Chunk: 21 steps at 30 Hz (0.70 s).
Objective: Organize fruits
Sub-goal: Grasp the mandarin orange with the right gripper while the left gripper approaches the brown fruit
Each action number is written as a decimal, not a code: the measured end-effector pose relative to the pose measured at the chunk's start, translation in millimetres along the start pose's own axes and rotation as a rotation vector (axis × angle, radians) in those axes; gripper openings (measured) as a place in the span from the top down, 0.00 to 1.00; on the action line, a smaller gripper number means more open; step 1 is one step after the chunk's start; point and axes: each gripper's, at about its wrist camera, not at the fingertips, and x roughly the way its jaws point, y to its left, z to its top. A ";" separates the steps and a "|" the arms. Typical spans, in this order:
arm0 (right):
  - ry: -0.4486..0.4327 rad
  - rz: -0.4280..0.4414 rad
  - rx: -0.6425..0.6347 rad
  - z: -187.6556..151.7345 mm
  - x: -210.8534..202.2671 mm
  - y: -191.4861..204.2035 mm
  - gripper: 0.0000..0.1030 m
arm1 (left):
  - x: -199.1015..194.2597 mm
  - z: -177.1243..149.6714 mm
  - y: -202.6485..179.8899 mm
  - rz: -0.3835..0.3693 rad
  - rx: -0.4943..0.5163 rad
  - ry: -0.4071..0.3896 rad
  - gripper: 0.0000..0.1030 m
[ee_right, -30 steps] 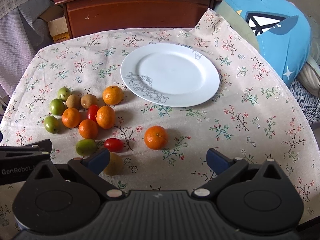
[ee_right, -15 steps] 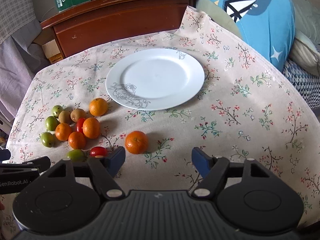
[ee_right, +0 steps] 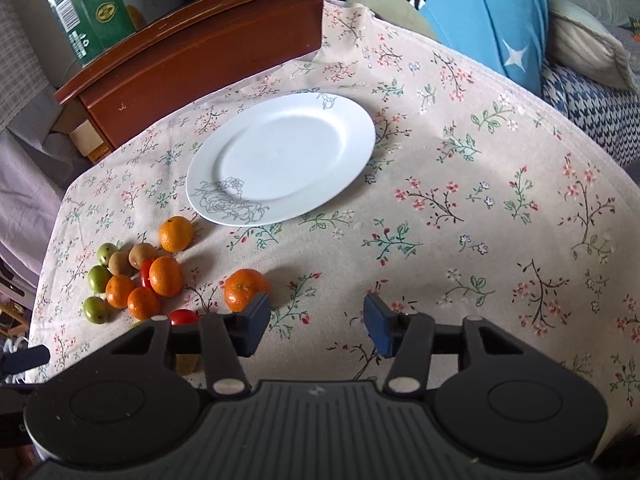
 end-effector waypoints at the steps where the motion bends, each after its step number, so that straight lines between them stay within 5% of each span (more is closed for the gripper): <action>1: 0.006 0.009 0.014 -0.1 1.4 -1.7 0.49 | 0.0 -0.7 -2.1 -0.006 0.007 -0.002 0.00; 14: -0.014 0.101 -0.116 -0.6 20.2 28.9 0.54 | 2.9 -7.9 -3.5 -0.047 0.023 -0.018 0.04; 21: 0.005 0.121 -0.128 -2.1 35.1 34.2 0.69 | 4.7 -7.6 6.7 -0.089 -0.024 -0.035 0.10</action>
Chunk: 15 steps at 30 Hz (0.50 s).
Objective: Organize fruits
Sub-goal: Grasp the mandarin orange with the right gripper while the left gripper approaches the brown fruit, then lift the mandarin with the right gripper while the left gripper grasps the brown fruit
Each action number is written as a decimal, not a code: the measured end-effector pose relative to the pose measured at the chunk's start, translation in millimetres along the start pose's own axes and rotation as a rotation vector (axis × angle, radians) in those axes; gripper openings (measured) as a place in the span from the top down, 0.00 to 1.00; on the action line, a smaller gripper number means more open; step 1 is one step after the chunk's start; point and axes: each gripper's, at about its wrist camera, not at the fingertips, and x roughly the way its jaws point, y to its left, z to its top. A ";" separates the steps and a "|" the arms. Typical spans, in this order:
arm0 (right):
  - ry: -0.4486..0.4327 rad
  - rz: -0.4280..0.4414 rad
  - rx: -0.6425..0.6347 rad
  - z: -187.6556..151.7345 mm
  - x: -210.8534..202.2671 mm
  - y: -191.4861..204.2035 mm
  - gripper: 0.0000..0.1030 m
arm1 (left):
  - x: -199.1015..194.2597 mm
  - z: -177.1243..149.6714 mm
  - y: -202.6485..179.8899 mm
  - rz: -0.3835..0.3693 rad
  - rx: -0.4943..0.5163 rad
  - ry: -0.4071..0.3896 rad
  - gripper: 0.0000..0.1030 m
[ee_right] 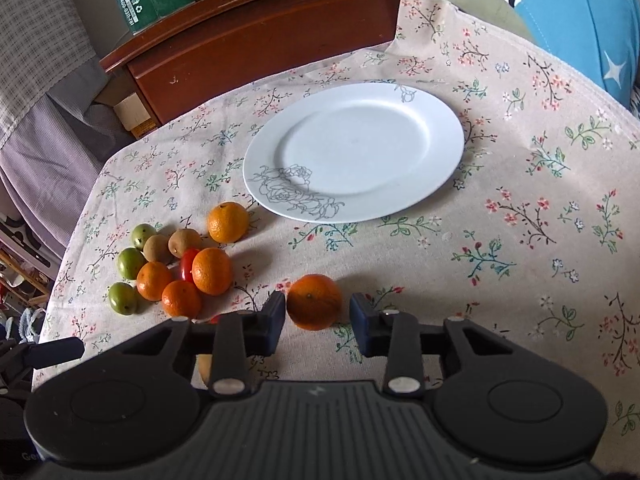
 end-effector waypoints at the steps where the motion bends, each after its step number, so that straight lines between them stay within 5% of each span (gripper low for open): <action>1: -0.002 0.003 -0.003 -0.2 0.9 0.7 0.70 | -0.8 0.0 -1.2 -0.014 0.002 -0.007 0.10; 15: -0.107 -0.031 0.024 10.6 -28.5 -8.9 0.71 | 4.8 -4.0 -44.6 -0.205 0.096 -0.042 0.39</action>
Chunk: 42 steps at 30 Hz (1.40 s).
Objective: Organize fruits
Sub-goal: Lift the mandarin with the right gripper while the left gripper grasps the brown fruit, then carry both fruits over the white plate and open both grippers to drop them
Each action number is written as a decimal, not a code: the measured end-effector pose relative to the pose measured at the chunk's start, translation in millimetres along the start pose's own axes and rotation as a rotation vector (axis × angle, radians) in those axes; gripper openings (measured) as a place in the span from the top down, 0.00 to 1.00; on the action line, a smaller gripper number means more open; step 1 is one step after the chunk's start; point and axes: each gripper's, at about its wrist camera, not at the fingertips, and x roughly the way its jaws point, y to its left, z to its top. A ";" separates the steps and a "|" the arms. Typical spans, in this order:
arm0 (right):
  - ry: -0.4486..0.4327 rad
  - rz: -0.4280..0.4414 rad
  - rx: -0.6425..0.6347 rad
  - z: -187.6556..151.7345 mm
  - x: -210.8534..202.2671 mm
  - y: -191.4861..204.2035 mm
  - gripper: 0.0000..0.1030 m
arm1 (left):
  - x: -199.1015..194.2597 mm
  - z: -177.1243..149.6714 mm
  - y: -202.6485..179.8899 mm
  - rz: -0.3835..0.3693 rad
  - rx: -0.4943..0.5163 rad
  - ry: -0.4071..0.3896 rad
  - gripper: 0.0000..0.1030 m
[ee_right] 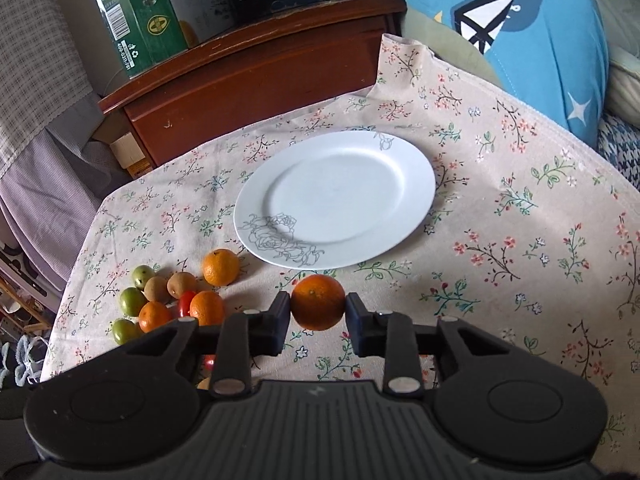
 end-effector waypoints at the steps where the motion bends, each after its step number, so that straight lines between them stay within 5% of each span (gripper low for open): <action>1: 0.002 -0.001 0.001 -0.2 -0.1 -0.3 0.71 | 2.7 -0.1 -2.0 -0.002 0.004 0.001 0.42; 4: 0.016 -0.004 0.000 -1.3 1.2 -0.7 0.71 | 9.4 0.4 -5.6 0.005 0.010 0.001 0.45; 8: 0.025 -0.009 0.001 -2.9 2.6 -0.6 0.71 | 15.7 0.7 -9.2 0.019 0.028 0.005 0.65; 13: 0.028 -0.012 0.004 -3.0 3.3 -0.6 0.71 | 15.8 2.0 -5.1 -0.007 0.010 -0.002 0.76; 28: 0.033 0.029 0.042 0.6 1.6 -0.4 0.71 | -15.2 22.0 6.8 0.004 -0.041 -0.093 0.76; 42: -0.051 0.111 -0.017 46.3 -18.9 8.2 0.71 | -38.3 95.9 20.9 0.003 0.042 -0.187 0.76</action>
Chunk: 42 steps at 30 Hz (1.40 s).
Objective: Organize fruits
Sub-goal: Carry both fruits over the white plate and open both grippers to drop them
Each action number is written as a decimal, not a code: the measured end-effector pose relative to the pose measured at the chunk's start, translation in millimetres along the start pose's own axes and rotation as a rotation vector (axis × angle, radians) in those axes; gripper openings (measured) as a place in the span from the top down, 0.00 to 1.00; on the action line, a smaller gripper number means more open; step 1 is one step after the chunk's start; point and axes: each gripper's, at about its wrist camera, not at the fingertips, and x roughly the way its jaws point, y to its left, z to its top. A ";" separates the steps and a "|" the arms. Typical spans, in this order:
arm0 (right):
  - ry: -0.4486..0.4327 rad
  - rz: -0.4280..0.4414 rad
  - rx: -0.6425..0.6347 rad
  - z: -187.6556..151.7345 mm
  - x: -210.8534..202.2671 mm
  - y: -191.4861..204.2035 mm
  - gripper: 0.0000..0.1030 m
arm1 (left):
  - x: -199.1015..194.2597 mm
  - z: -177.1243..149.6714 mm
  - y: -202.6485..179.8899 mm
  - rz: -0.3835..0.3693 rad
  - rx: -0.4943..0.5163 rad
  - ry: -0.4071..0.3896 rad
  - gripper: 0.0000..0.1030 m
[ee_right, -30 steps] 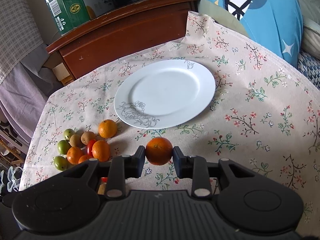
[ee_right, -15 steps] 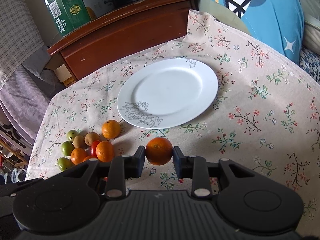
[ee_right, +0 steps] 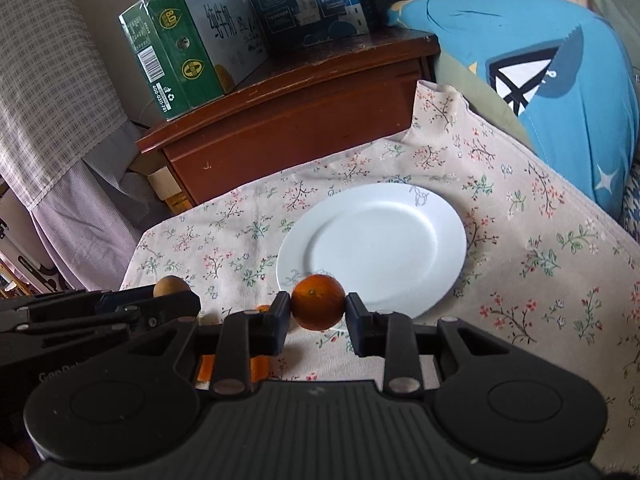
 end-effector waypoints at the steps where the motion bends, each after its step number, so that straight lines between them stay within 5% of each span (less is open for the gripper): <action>1: 0.003 0.004 0.001 4.9 1.7 -1.9 0.71 | 2.2 3.8 1.2 -0.003 0.001 0.000 0.76; 12: 0.041 -0.021 0.023 24.2 40.1 -20.0 0.71 | 50.3 31.4 10.8 -0.025 -0.007 0.025 0.76; 25: 0.115 -0.080 0.101 22.8 77.5 -40.1 0.71 | 117.5 19.7 9.8 -0.055 -0.042 0.136 0.76; 39: 0.124 -0.114 0.149 18.8 91.3 -48.7 0.68 | 133.9 16.1 13.7 -0.061 -0.075 0.157 0.73; 42: 0.104 -0.101 0.146 21.4 88.5 -47.6 0.68 | 130.5 17.4 14.1 -0.049 -0.074 0.148 0.63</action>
